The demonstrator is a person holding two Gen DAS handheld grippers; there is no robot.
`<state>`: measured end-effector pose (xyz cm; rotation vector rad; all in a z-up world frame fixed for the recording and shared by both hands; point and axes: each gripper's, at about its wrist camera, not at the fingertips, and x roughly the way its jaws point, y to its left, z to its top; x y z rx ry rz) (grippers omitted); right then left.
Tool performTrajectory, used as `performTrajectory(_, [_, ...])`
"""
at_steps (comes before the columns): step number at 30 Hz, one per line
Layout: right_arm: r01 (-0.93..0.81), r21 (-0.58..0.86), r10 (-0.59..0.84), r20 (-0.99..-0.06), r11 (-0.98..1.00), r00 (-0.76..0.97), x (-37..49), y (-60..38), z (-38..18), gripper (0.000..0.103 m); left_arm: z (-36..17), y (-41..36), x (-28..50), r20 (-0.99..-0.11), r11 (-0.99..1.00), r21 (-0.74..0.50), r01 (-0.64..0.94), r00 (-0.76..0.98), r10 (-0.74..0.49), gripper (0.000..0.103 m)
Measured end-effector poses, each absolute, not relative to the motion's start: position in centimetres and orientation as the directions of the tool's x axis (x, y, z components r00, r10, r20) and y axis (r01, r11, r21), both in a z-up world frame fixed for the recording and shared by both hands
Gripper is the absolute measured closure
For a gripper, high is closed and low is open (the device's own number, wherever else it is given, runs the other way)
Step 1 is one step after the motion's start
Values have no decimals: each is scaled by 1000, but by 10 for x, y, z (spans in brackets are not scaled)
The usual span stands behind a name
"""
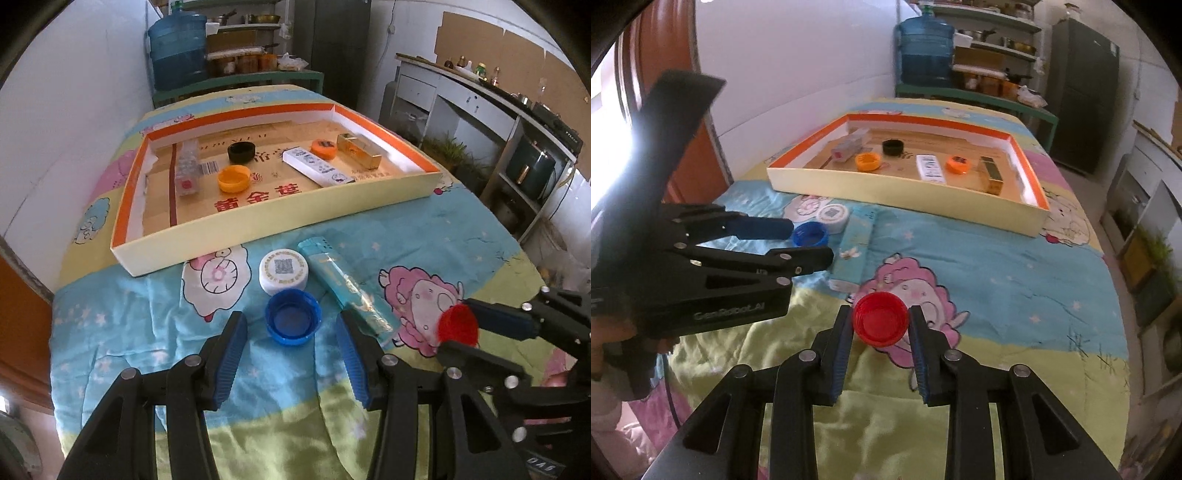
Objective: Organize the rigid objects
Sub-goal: 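Grasp the blue cap with the left tool while the right tool grasps the red cap, then carry the blue cap with the left tool while the right tool carries the red cap over the box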
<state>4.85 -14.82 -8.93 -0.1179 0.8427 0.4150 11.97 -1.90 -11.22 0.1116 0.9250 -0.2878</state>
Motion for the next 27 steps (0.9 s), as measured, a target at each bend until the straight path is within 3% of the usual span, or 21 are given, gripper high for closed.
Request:
performTrajectory(5, [-383, 87, 316, -744, 919, 589, 51, -156, -90, 73, -112, -12, 121, -788, 965, -46, 258, 584, -193, 72])
performTrajectory(27, [-383, 82, 323, -710, 920, 625, 59, -155, -70, 73, -70, 3, 99, -707, 956, -168, 241, 646, -287, 73])
